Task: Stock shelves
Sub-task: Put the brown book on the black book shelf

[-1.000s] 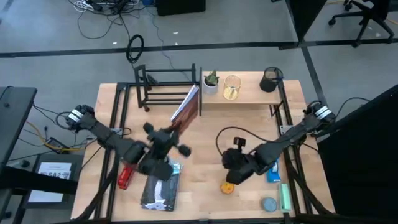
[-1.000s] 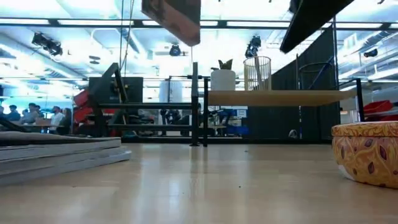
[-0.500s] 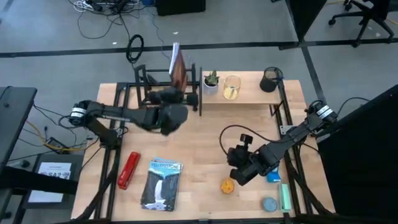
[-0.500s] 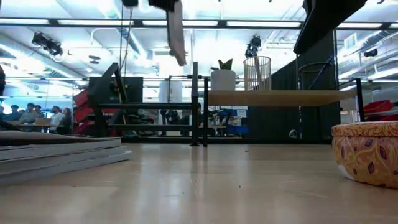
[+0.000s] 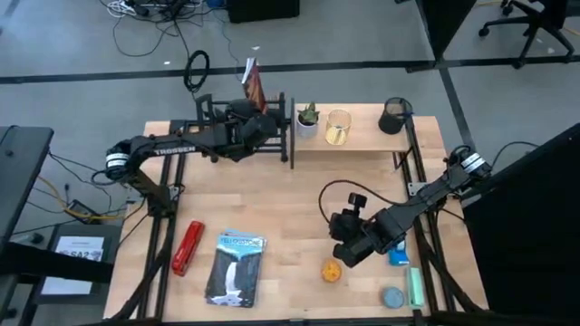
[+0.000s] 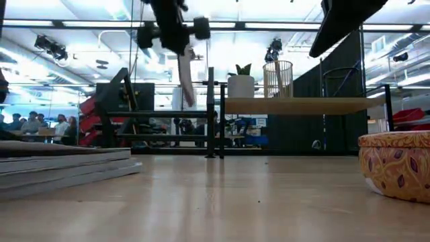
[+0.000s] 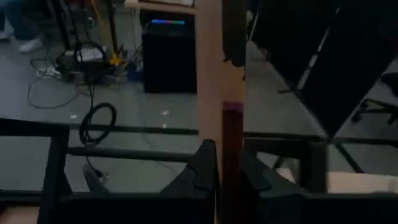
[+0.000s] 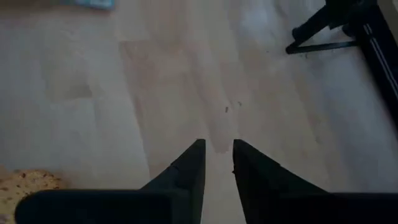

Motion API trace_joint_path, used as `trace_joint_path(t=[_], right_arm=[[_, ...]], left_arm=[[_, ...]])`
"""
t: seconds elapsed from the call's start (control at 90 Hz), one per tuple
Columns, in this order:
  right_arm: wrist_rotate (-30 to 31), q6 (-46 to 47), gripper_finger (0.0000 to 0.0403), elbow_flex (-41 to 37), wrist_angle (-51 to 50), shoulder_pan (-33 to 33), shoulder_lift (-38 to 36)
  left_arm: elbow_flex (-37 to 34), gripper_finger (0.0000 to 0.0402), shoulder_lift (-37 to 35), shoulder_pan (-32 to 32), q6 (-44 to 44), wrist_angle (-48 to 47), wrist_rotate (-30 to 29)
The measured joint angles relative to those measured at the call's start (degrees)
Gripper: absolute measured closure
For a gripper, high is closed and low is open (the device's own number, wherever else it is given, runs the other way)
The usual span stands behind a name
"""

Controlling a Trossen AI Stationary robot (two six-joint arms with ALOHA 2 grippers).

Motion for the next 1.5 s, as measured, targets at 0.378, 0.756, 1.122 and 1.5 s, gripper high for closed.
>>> trace_joint_path(t=[0.378,0.756,1.122,1.5], right_arm=[[0.0,-1.4,0.0349,0.0,2.8,-0.1,0.0],[0.0,-1.4,0.0349,0.0,3.2,-0.2,0.0],[0.0,-1.5,0.0349,0.0,3.4,-0.2,0.0],[0.0,-1.5,0.0349,0.0,3.4,-0.3,0.0]], left_arm=[[0.0,0.0401,5.2,2.3,-2.7,-0.5,8.0],[0.0,0.0401,8.9,2.5,-4.9,0.1,10.6],[0.0,0.0397,8.9,2.4,-3.8,3.6,13.7],[0.0,0.0352,9.0,2.0,-1.2,5.9,15.0]])
